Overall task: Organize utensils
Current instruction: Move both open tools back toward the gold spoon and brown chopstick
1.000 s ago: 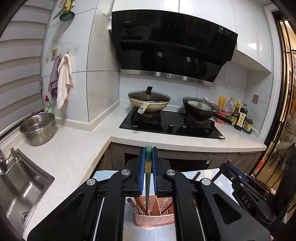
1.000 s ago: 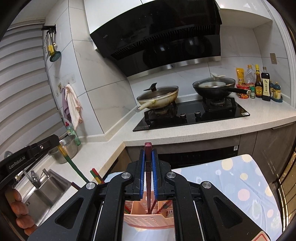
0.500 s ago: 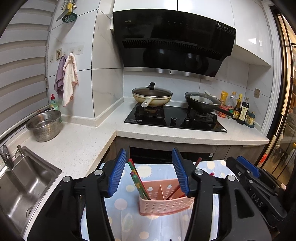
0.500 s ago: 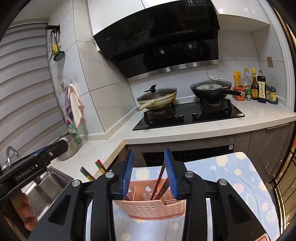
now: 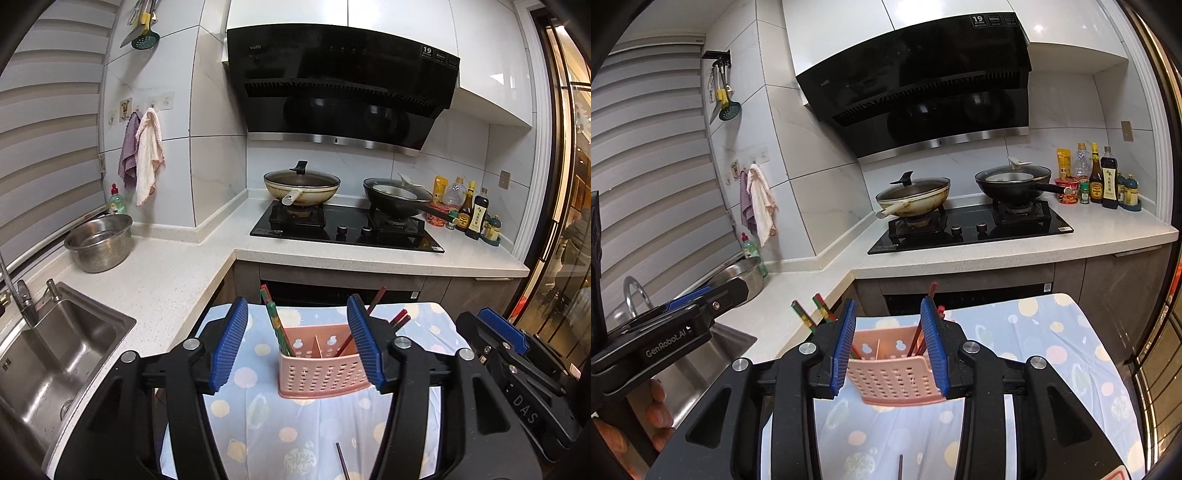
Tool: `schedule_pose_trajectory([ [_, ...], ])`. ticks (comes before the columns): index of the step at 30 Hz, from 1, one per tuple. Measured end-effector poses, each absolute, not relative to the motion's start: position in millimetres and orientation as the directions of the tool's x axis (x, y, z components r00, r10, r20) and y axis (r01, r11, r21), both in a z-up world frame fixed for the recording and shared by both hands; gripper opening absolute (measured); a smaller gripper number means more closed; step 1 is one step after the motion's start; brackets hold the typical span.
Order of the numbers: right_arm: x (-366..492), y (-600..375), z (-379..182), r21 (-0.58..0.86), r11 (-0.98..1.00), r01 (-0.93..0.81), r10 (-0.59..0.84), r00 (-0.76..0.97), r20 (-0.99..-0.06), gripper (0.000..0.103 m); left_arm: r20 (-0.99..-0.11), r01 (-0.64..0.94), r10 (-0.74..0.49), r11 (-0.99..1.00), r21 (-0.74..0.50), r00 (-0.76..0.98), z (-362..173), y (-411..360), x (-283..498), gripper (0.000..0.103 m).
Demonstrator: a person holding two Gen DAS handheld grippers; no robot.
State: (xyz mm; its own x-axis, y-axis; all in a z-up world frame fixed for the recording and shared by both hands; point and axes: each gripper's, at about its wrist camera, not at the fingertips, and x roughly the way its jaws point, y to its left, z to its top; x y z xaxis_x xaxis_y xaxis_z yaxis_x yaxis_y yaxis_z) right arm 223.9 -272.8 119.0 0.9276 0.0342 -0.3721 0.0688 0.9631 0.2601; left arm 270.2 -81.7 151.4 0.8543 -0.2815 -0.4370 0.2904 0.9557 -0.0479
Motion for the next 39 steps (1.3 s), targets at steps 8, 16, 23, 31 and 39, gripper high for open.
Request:
schedule_pose_trajectory([
  [8, 176, -266, 102, 0.268, 0.96, 0.079, 0.037, 0.915, -0.402, 0.036, -0.465, 0.288, -0.28, 0.956, -0.057, 0.84, 134, -68, 232, 0.054],
  [16, 131, -253, 59, 0.266, 0.961, 0.078, 0.062, 0.875, -0.481, 0.036, -0.535, 0.288, -0.274, 0.956, -0.058, 0.799, 91, -59, 192, 0.054],
  [23, 95, -238, 10, 0.281, 0.956, 0.089, 0.088, 0.823, -0.561, 0.036, -0.616, 0.274, -0.259, 0.959, -0.071, 0.744, 40, -50, 162, 0.054],
  [31, 68, -215, -49, 0.25, 0.964, 0.091, 0.102, 0.741, -0.664, 0.036, -0.715, 0.241, -0.223, 0.967, -0.078, 0.663, -22, -36, 134, 0.054],
  [39, 58, -204, -95, 0.23, 0.968, 0.099, 0.105, 0.673, -0.732, 0.036, -0.778, 0.25, -0.189, 0.967, -0.042, 0.599, -70, -35, 112, 0.054],
])
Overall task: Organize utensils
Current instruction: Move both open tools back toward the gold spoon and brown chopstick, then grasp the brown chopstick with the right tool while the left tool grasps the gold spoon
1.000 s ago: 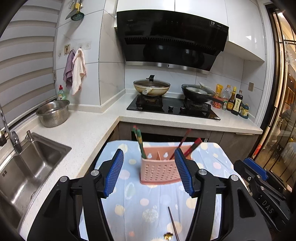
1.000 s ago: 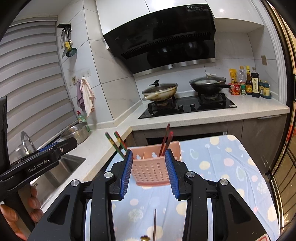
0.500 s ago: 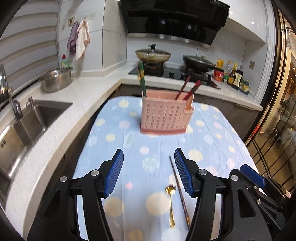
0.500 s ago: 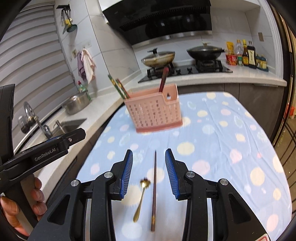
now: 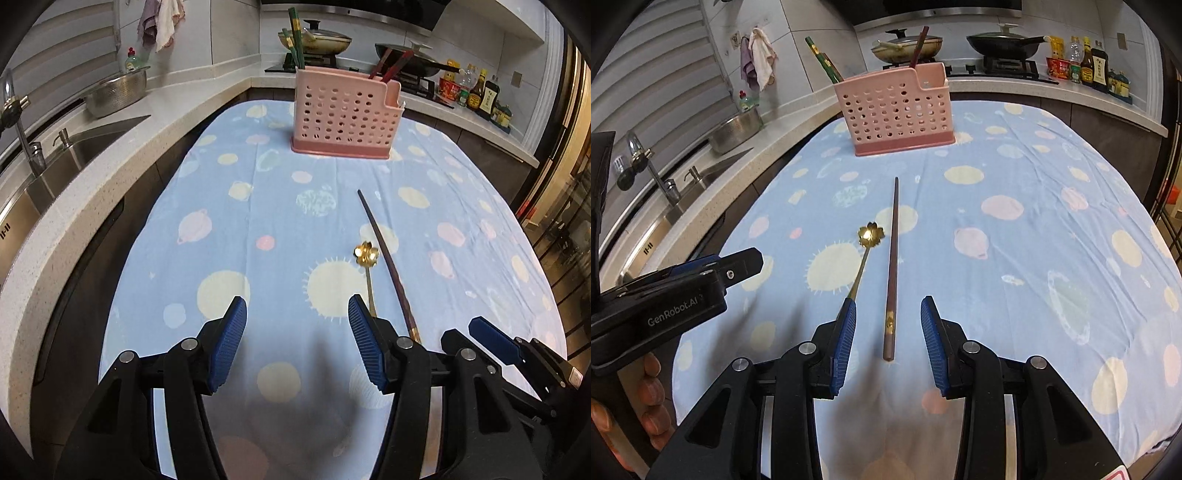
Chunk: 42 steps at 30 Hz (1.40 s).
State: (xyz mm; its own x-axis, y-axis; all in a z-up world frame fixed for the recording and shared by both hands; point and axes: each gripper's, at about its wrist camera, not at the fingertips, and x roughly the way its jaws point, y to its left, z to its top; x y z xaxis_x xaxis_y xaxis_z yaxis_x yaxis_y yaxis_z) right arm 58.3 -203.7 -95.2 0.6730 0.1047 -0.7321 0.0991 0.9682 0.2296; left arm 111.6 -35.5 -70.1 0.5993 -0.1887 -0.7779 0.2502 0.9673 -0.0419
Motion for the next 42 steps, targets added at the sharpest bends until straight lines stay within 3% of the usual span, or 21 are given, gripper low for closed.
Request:
schedule_pose_trajectory([
  [16, 66, -196, -126, 0.209, 0.974, 0.086, 0.112, 0.62, -0.777, 0.033, -0.833, 0.251, -0.151, 0.968, -0.015, 0.531, -108, -35, 105, 0.054],
  [32, 73, -200, -135, 0.192, 0.978, 0.081, 0.106, 0.603, -0.791, 0.007, -0.848, 0.255, -0.143, 0.967, -0.009, 0.511, -117, -37, 106, 0.054],
  [36, 67, -206, -134, 0.2, 0.975, 0.095, 0.102, 0.61, -0.786, 0.007, -0.85, 0.258, -0.144, 0.966, -0.011, 0.506, -118, -39, 107, 0.055],
  [40, 59, -215, -134, 0.222, 0.968, 0.118, 0.105, 0.613, -0.783, 0.007, -0.846, 0.266, -0.162, 0.964, -0.025, 0.509, -117, -43, 106, 0.065],
  [42, 54, -220, -134, 0.229, 0.965, 0.132, 0.101, 0.615, -0.782, 0.007, -0.845, 0.276, -0.172, 0.961, -0.03, 0.507, -117, -48, 106, 0.065],
])
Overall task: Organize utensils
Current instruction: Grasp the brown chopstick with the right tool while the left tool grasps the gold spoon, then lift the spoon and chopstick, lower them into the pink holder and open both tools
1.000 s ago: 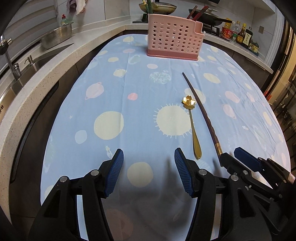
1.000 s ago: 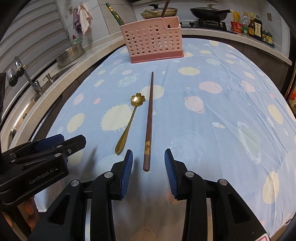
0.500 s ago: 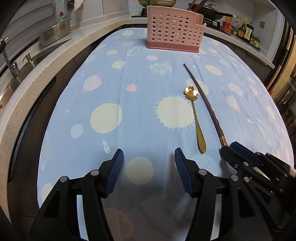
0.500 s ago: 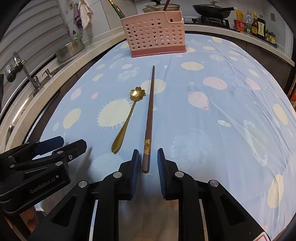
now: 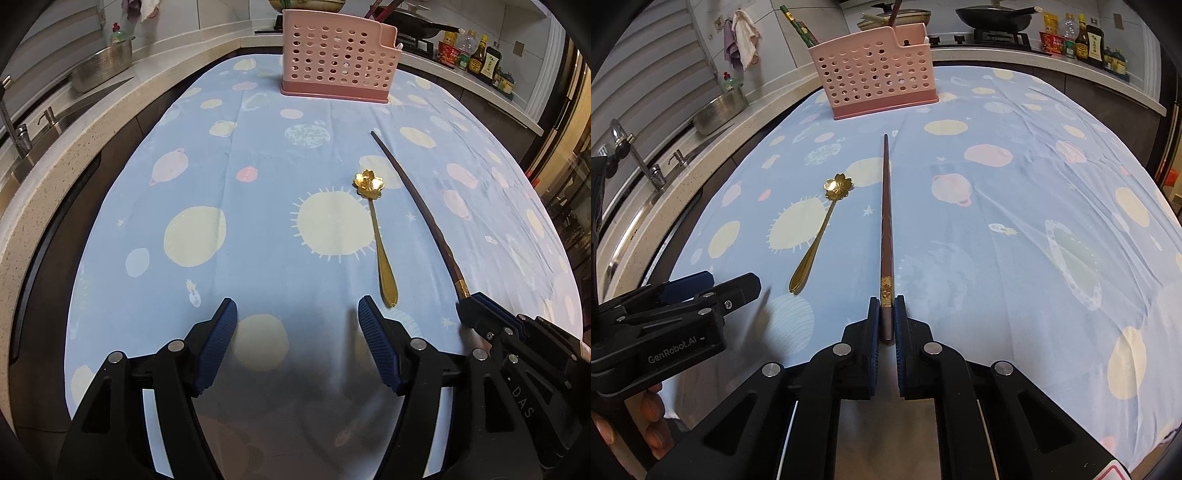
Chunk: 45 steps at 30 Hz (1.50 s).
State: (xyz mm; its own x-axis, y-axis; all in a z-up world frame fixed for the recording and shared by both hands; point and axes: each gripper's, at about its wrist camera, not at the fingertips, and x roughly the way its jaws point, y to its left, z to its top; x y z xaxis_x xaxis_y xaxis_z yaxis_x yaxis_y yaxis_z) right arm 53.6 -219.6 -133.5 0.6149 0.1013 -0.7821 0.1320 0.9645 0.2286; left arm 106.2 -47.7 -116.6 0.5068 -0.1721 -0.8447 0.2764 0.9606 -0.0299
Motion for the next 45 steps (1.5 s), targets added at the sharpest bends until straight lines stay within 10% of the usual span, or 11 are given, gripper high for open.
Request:
schedule_pose_trajectory([
  [16, 38, -237, -137, 0.246, 0.955, 0.169, 0.094, 0.613, -0.785, 0.007, -0.848, 0.329, -0.211, 0.943, -0.046, 0.486, -129, -87, 117, 0.064],
  [21, 38, -237, -137, 0.248, 0.954, 0.169, 0.095, 0.613, -0.784, 0.007, -0.84, 0.333, -0.197, 0.943, -0.02, 0.506, -129, -89, 115, 0.051],
  [26, 38, -237, -137, 0.244, 0.955, 0.169, 0.092, 0.613, -0.785, 0.007, -0.836, 0.348, -0.225, 0.937, -0.044, 0.5, -127, -86, 114, 0.013],
  [45, 13, -242, -84, 0.262, 0.954, 0.145, 0.089, 0.699, -0.709, 0.007, -0.79, 0.331, -0.307, 0.933, -0.141, 0.531, -75, -57, 96, 0.01],
])
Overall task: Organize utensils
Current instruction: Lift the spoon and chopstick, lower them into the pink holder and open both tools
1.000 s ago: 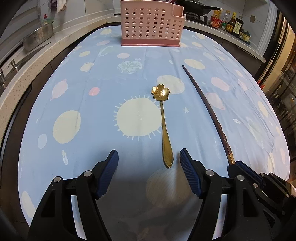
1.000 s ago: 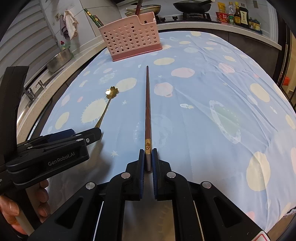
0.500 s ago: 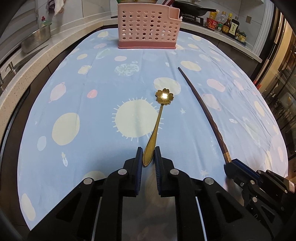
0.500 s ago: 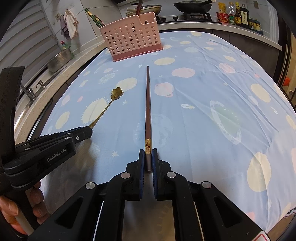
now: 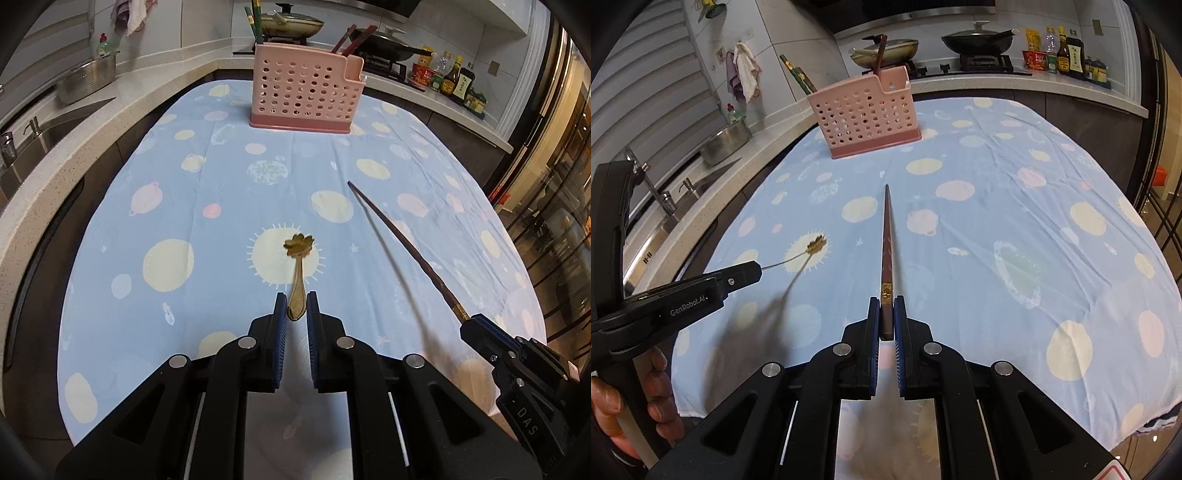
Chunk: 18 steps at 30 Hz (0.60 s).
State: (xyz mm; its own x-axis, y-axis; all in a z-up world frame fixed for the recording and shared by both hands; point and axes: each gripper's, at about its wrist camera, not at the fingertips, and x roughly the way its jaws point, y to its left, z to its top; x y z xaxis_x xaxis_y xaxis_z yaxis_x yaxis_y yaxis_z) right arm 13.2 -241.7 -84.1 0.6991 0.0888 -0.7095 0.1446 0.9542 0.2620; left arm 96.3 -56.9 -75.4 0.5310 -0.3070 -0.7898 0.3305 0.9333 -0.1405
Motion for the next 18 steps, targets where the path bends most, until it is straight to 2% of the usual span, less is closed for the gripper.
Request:
schedule_pose_trajectory([
  [5, 10, -250, -49, 0.29, 0.947, 0.141, 0.084, 0.761, -0.644, 0.007, -0.755, 0.331, -0.334, 0.929, -0.165, 0.563, -48, -50, 95, 0.008],
  [6, 10, -251, -42, 0.293, 0.946, 0.138, 0.083, 0.772, -0.63, 0.007, -0.749, 0.332, -0.339, 0.928, -0.168, 0.57, -43, -49, 95, 0.007],
  [7, 10, -252, -35, 0.298, 0.945, 0.136, 0.082, 0.783, -0.617, 0.007, -0.741, 0.333, -0.344, 0.927, -0.172, 0.577, -37, -48, 96, 0.001],
  [18, 21, -257, 22, 0.323, 0.942, 0.093, 0.089, 0.857, -0.508, 0.007, -0.701, 0.336, -0.349, 0.928, -0.163, 0.622, -3, -41, 107, 0.001],
])
